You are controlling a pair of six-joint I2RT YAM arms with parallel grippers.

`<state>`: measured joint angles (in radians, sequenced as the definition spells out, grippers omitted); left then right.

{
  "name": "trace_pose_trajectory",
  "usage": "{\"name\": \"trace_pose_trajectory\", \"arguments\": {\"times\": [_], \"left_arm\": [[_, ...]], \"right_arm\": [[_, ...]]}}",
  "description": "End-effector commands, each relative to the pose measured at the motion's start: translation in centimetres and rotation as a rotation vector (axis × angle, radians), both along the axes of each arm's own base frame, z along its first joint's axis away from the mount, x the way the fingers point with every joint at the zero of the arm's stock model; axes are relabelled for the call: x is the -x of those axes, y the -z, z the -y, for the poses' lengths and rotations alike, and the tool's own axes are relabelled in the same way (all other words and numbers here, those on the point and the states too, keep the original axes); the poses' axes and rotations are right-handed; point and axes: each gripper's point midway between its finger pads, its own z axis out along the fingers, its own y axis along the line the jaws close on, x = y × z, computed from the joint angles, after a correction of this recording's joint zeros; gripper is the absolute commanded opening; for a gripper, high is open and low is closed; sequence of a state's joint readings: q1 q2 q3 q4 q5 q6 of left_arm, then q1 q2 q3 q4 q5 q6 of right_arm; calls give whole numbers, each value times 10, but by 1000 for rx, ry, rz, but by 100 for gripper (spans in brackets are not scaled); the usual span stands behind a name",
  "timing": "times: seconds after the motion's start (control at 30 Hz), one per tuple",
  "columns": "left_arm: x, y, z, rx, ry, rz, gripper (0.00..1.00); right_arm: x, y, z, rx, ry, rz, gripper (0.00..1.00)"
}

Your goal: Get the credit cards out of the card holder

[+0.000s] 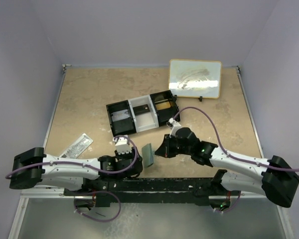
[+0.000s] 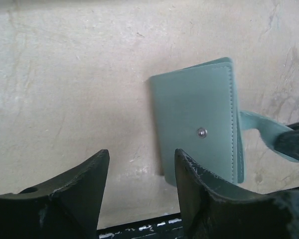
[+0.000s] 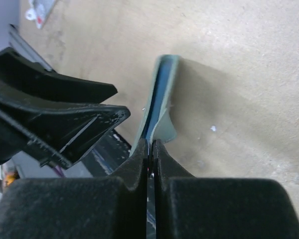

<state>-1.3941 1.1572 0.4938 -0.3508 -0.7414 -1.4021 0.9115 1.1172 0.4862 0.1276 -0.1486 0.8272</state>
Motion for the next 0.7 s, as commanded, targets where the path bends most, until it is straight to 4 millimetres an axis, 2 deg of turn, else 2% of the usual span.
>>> {"name": "trace_pose_trajectory", "arguments": {"times": [0.0,0.1,0.17,0.27,0.37,0.5,0.57,0.63,0.67], "left_arm": [[-10,-21,-19,28,-104,45,53],[-14,-39,-30,67,-148,72,54],[-17,-50,-37,95,-177,90,54],[-19,-64,-46,126,-198,115,54],[-20,-72,-50,136,-192,126,54],[-18,-74,-45,147,-174,123,54],[-19,-74,-43,149,-172,122,54],[-19,-74,-40,145,-169,125,54],[-20,-75,-37,141,-162,128,54]], "right_arm": [[2,-41,-9,-110,3,7,0],[1,-63,-17,-148,-23,29,0],[0,-68,-24,-151,-47,30,0],[-4,-64,-32,-128,-62,22,0],[-9,-65,-36,-126,-63,33,0],[-3,-86,-47,-201,-152,88,0],[3,-95,-46,-222,-189,115,0],[6,-94,-35,-210,-162,105,0],[3,-87,-25,-183,-126,100,0]]}}
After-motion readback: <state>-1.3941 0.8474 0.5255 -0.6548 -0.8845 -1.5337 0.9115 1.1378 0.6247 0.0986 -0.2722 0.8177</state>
